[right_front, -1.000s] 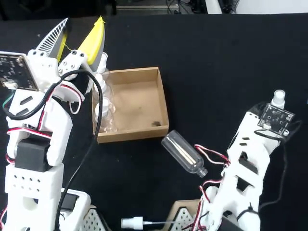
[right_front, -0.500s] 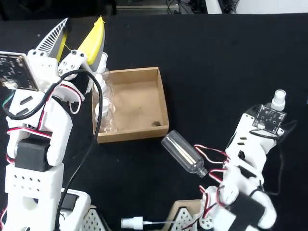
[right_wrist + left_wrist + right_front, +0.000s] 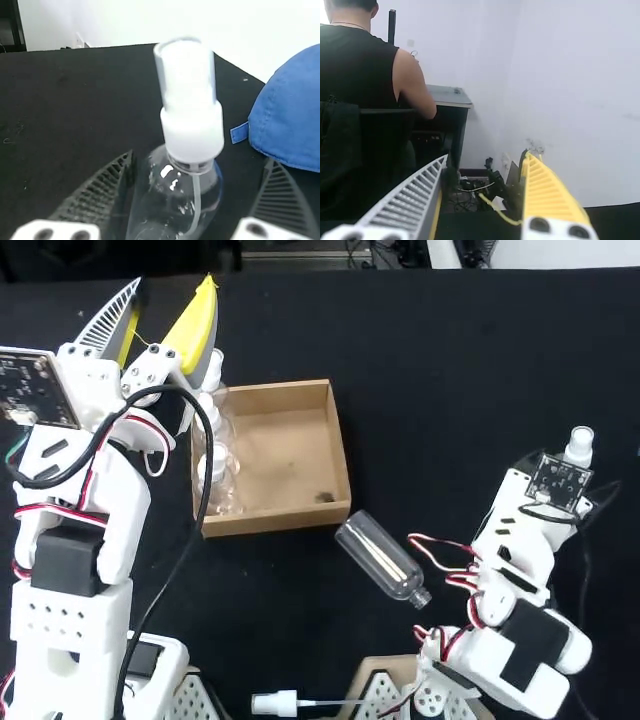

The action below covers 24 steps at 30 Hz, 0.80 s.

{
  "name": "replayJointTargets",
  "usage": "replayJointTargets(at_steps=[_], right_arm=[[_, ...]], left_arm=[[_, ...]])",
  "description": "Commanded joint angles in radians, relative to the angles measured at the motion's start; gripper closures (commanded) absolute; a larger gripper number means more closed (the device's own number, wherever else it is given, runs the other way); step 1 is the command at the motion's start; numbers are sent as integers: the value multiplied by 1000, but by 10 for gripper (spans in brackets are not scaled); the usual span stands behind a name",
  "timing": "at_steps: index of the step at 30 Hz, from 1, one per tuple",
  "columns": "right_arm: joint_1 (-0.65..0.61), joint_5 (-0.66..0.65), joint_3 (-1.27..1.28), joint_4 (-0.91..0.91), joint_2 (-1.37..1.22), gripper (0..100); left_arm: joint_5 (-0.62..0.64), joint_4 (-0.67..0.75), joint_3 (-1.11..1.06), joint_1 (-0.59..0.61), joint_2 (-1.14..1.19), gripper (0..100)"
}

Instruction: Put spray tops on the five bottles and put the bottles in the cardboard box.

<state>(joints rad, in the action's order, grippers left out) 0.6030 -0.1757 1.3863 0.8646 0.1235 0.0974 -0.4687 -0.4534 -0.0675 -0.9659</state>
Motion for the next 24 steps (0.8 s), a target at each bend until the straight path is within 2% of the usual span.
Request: replayJointTargets(at_steps=[1, 3, 9, 13, 20, 24], right_arm=[[-20, -11, -51, 32, -7, 656], [-20, -12, -51, 31, -10, 671], [-20, -12, -51, 28, -10, 866], [-20, -12, -47, 25, -10, 949], [-12, -12, -44, 21, -10, 944], [-12, -12, -44, -40, -10, 823]], left_arm=[[2, 25, 19, -10, -14, 784], [2, 25, 19, -10, -14, 784], [2, 25, 19, -10, -14, 784], [2, 25, 19, -8, -14, 784], [2, 23, 21, -8, -14, 784], [2, 23, 21, -7, -14, 784]])
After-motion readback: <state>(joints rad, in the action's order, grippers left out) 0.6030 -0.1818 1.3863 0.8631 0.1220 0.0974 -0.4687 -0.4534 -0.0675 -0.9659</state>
